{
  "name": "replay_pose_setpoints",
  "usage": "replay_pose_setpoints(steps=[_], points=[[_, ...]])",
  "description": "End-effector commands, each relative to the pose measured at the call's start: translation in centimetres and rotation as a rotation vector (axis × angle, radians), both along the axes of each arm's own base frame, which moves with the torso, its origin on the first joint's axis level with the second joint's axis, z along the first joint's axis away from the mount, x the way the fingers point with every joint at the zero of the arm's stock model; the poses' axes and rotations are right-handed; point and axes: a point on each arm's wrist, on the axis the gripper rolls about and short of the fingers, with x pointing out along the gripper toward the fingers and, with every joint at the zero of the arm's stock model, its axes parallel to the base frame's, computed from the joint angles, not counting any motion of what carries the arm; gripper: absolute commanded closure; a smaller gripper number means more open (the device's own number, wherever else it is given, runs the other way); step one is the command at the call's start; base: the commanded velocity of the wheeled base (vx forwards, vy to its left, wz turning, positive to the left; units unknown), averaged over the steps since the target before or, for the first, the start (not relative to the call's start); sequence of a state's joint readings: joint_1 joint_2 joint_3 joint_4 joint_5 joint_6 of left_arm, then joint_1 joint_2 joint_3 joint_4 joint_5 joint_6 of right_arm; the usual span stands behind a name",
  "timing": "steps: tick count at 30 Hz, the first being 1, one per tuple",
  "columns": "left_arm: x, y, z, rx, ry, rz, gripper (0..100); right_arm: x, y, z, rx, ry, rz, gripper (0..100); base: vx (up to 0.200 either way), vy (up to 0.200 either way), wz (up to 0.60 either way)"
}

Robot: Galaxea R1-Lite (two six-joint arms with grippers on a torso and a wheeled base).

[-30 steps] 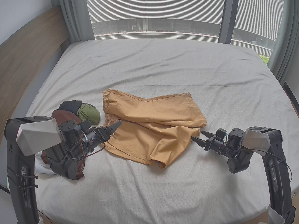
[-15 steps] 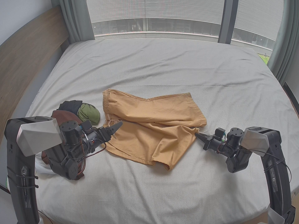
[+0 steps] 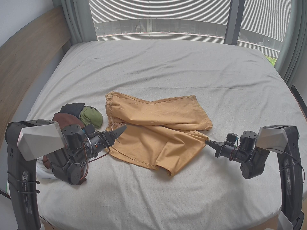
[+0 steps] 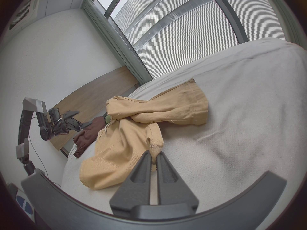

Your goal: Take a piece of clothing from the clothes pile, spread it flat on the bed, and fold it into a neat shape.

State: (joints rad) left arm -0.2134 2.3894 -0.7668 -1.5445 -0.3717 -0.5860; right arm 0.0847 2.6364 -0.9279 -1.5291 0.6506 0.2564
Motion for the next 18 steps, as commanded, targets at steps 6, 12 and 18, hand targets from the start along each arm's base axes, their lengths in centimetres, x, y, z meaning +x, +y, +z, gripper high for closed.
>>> replay_pose_setpoints(steps=[6, 12, 18], points=[[0.0, 0.0, -0.1, 0.001, 0.003, 0.001, 0, -1.2, -1.9, 4.7, 0.000, -0.018, -0.043, 100, 0.000, 0.000, 0.00], [0.0, 0.0, -0.2, -0.001, 0.008, 0.001, 0, -1.6, -2.3, 5.3, -0.001, 0.007, -0.052, 100, 0.000, 0.000, 0.00], [0.0, 0.0, -0.2, -0.004, 0.010, 0.001, 0, 0.0, -2.3, 3.6, 0.000, 0.019, -0.057, 100, 0.000, 0.000, 0.00]])
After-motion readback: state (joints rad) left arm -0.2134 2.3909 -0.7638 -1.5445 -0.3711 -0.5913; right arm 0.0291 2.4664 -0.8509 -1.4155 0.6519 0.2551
